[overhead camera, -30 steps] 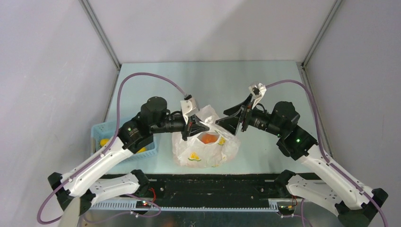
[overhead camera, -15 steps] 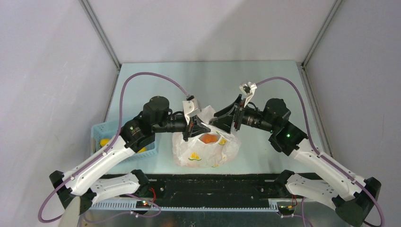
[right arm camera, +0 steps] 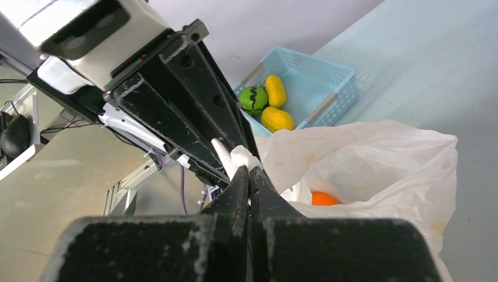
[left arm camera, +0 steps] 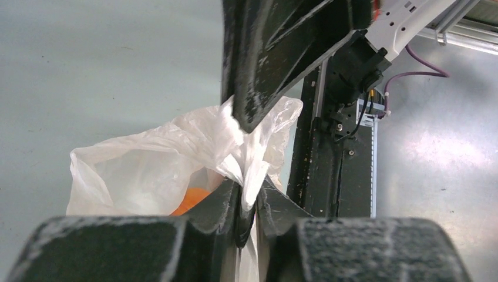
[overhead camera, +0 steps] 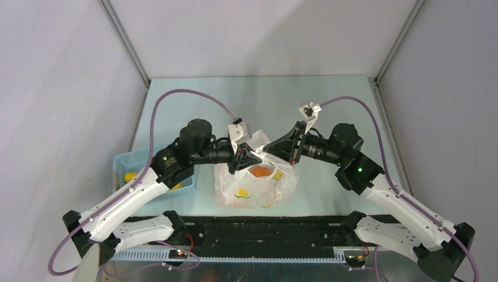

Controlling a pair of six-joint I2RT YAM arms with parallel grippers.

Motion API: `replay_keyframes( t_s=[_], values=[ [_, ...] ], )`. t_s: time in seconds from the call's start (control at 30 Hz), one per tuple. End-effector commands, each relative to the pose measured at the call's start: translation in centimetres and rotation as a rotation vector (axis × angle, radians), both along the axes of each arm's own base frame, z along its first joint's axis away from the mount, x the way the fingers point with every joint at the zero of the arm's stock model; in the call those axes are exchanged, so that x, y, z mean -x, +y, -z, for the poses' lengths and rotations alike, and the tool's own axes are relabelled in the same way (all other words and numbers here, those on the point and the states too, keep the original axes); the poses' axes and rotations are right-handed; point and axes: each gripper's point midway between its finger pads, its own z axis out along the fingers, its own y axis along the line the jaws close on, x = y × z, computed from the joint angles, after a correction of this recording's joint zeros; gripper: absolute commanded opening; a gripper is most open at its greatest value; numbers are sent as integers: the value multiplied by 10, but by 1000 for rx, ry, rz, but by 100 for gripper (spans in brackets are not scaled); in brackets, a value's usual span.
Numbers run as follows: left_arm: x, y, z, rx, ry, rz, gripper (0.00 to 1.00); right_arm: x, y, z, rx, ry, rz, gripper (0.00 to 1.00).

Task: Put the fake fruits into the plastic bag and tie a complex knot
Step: Tie the plastic bag at the center of the board.

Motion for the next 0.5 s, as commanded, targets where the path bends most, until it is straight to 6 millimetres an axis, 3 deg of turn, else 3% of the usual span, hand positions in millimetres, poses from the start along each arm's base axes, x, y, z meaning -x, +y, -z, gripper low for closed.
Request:
replay_keyframes(
  t_s=[0.0,0.27,0.47],
  values=[
    [-8,0,2,-13,-31,-28,19,4,-12,-22,-41,-80,45,0],
    [-13,2,7,-42,-30,-49,18,2,-22,-26,-36,-109,95,0],
    [-20,4,9,-51,-28,-78,2,10,-30,-33,-44,-148,102,0]
  ],
)
